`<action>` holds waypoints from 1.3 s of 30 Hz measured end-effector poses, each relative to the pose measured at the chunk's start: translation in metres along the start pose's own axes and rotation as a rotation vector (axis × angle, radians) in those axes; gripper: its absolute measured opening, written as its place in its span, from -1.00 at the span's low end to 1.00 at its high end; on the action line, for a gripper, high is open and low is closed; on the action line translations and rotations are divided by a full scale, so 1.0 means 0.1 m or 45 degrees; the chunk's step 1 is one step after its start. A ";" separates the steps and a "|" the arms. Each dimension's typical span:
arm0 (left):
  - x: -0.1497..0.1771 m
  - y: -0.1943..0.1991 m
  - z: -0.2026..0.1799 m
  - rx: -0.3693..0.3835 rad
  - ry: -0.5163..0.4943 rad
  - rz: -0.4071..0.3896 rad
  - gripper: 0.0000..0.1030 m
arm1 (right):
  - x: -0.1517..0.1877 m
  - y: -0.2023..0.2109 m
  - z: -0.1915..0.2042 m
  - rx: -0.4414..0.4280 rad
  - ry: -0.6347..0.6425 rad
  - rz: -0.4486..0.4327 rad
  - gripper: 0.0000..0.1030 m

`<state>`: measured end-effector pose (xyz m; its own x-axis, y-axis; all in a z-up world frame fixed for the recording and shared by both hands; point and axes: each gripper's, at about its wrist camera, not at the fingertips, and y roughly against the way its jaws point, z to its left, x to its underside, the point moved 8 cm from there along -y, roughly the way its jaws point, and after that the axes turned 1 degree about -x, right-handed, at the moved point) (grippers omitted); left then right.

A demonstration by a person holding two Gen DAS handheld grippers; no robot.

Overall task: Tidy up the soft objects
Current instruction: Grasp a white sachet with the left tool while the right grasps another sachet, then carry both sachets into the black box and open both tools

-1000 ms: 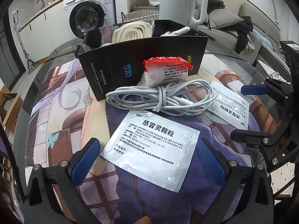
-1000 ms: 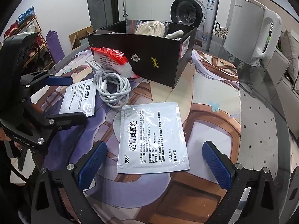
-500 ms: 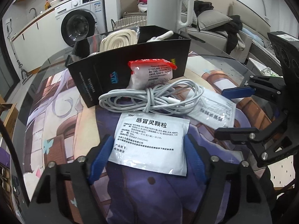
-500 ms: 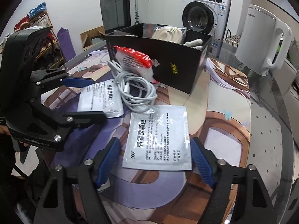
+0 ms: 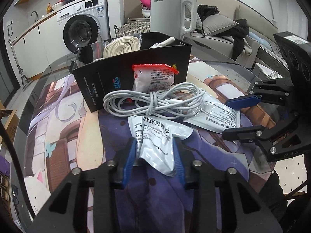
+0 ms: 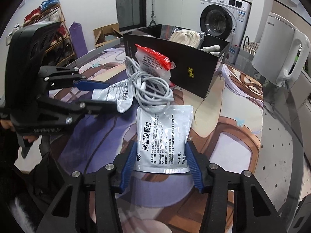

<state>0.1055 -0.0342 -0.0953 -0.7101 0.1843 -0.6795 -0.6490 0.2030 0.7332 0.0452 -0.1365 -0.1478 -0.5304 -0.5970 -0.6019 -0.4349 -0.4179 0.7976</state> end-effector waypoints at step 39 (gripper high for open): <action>-0.17 0.55 0.09 0.100 0.107 -0.181 -0.39 | -0.07 0.55 -0.39 0.025 -0.142 -0.184 -0.34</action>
<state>0.0851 -0.0172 -0.0438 -0.6351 0.0679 -0.7695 -0.7237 0.2961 0.6234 0.0529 -0.1822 -0.0982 -0.5384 -0.4516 -0.7114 -0.5261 -0.4793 0.7024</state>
